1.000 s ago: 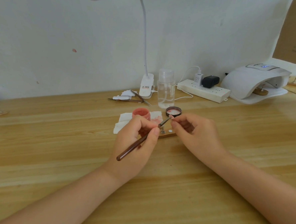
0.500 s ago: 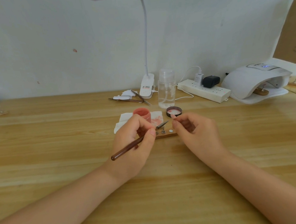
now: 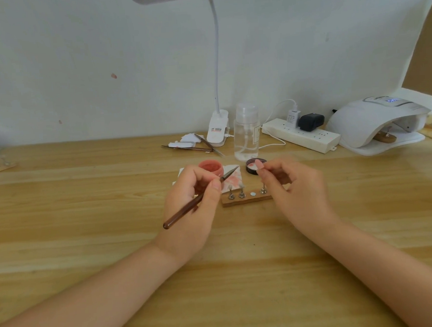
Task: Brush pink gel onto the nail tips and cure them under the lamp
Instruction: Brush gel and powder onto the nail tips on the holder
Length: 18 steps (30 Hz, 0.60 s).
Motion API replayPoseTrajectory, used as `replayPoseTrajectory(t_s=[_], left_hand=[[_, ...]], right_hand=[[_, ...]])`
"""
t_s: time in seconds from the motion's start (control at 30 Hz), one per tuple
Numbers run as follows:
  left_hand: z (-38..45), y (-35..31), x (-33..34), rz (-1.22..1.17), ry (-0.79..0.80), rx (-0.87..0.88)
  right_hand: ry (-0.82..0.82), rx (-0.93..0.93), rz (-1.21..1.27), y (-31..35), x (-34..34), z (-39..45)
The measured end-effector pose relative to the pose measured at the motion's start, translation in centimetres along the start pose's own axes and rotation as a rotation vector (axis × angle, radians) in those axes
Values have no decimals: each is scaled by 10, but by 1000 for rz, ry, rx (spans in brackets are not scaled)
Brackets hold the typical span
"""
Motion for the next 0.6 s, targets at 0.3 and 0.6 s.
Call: replayPoseTrajectory(t_s=[0.3,0.6], left_hand=[[1,6,0,-90,-27,-37],[1,6,1,-129,-40,-34]], right_hand=[[-61,-34,-27,3,-8,19],[-77,-284,-132,14,-1,12]])
Point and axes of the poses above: each hand's wrist, its own z-axis towards the middle knuckle, its own x-axis out of the palm, y = z × x, the point moved 5 cm from there along z, towards the middle knuckle, and after that the axes turned 1 degree about y, right-handed, at the moved point
